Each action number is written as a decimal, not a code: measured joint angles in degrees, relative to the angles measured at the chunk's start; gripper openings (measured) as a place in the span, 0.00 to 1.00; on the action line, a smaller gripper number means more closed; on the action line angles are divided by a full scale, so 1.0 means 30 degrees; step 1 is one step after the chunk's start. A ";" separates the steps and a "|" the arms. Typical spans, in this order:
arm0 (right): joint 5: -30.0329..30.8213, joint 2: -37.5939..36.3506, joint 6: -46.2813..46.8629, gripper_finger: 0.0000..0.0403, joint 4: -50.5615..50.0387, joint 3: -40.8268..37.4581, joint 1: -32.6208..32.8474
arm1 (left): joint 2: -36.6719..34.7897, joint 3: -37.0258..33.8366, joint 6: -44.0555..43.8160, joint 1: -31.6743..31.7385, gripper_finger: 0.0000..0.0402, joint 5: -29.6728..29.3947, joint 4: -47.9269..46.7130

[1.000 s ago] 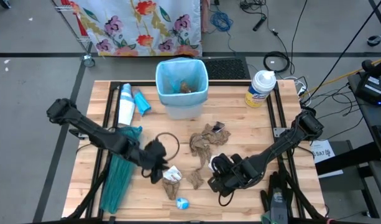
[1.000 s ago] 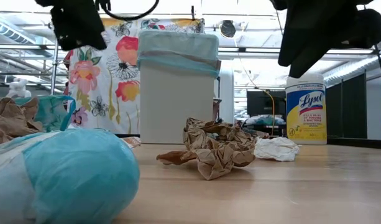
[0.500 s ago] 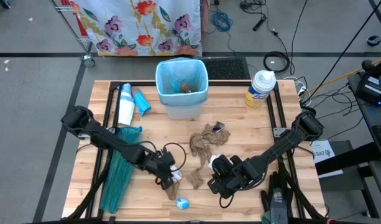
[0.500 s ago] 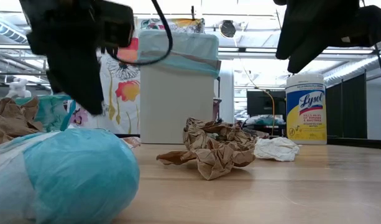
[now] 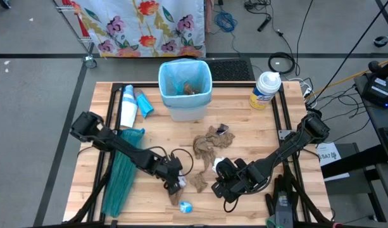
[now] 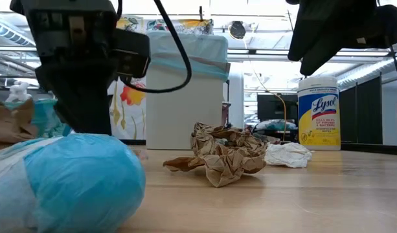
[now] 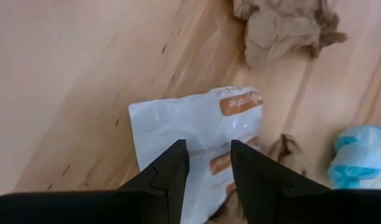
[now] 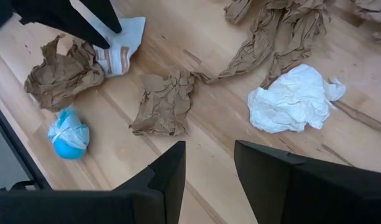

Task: Place trash/remove bag and relplace
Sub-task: Put the white paper into the white trash bin

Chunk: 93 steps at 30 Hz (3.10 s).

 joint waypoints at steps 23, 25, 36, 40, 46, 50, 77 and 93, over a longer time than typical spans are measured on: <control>0.0004 0.0000 -0.0006 0.32 -0.0012 0.0000 -0.0036 | 0.0399 0.1172 -0.0340 0.0006 0.02 0.0797 0.0120; 0.0007 0.0000 -0.0007 0.32 -0.0012 0.0000 -0.0036 | 0.0399 0.1705 0.0210 0.0006 0.02 0.0819 0.0092; 0.0000 0.0000 0.0000 0.32 0.0003 0.0000 -0.0044 | 0.0378 0.4599 0.3497 0.0141 0.02 0.1425 0.0123; 0.0000 0.0007 0.0000 0.32 0.0003 0.0000 -0.0036 | 0.0378 0.4670 0.3438 0.0644 0.06 0.1385 0.0048; 0.0000 0.0007 0.0000 0.32 0.0010 0.0000 -0.0036 | 0.0378 0.4670 0.3473 0.1221 0.25 0.2253 0.0065; -0.0004 0.0007 0.0000 0.32 0.0010 0.0000 -0.0038 | 0.0378 0.4670 0.4420 0.1403 0.40 0.2239 0.0072; 0.0009 0.0007 0.0398 0.32 0.0025 0.0000 -0.0044 | 0.1648 0.4663 0.0989 -0.1162 0.45 -0.1271 -0.4653; 0.0007 0.0007 0.0503 0.32 0.0217 0.0000 -0.0044 | 0.3960 0.4728 0.2649 0.0474 0.05 0.0565 -0.4938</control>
